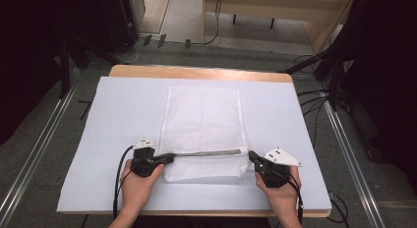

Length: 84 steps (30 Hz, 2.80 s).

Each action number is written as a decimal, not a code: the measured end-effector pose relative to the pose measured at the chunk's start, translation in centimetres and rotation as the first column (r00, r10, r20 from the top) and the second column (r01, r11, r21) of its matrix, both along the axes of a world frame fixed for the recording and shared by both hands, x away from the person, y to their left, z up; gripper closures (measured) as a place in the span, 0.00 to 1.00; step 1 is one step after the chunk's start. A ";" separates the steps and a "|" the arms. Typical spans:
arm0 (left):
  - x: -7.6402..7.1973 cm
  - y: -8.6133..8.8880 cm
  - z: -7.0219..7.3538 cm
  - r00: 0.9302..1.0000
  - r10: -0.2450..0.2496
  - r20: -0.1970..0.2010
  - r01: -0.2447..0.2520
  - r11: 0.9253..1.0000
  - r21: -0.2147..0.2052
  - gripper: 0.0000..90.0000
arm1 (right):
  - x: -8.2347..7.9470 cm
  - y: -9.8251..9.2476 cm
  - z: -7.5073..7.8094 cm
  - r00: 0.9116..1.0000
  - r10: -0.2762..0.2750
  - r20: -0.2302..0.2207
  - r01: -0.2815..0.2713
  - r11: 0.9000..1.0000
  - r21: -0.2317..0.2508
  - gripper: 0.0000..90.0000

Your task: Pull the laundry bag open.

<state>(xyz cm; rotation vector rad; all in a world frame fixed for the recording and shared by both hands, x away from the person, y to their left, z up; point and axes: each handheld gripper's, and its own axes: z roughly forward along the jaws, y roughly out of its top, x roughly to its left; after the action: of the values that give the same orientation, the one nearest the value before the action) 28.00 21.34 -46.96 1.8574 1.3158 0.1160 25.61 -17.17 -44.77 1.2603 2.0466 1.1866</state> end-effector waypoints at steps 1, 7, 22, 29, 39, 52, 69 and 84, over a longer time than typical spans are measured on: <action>0.0 0.0 0.0 1.000 0.000 0.000 0.000 1.000 0.000 0.97 | 0.0 0.0 0.0 1.000 0.000 0.000 0.000 1.000 0.000 1.00; -0.8 1.7 0.7 1.000 0.000 0.013 0.000 1.000 0.022 0.97 | 0.0 -0.2 0.1 1.000 -0.007 -0.003 0.007 1.000 -0.001 1.00; -1.8 4.3 0.5 0.992 0.089 0.089 -0.086 0.996 -0.036 0.61 | -0.5 0.2 0.3 1.000 0.018 0.010 -0.018 1.000 -0.001 1.00; -2.9 5.9 1.1 0.976 0.141 0.168 -0.139 0.990 -0.028 0.23 | -0.3 0.2 -0.2 1.000 0.024 0.002 -0.024 1.000 0.001 1.00; -4.1 7.6 1.6 0.970 0.115 0.215 -0.117 0.993 -0.002 0.15 | 0.1 -1.4 -0.3 1.000 0.009 -0.018 -0.009 0.999 0.048 0.64; -4.4 9.5 1.5 0.962 0.113 0.248 -0.132 0.989 0.061 0.11 | 0.3 -5.0 -0.1 1.000 -0.013 -0.015 0.014 0.994 0.112 0.29; -4.5 11.6 1.6 0.955 0.110 0.276 -0.131 0.990 0.059 0.02 | -0.4 -10.7 -1.5 0.992 -0.115 -0.042 0.119 0.986 0.119 0.19; -4.7 13.7 1.7 0.945 0.157 0.286 -0.176 0.984 0.042 0.02 | -1.2 -13.9 -2.3 0.983 -0.178 -0.053 0.183 0.975 0.127 0.17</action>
<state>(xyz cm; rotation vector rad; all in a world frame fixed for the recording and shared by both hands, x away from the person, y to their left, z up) 23.31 35.07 -45.24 1.7069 1.2773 0.5017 24.37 -31.07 -47.11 1.5099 1.8617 1.2352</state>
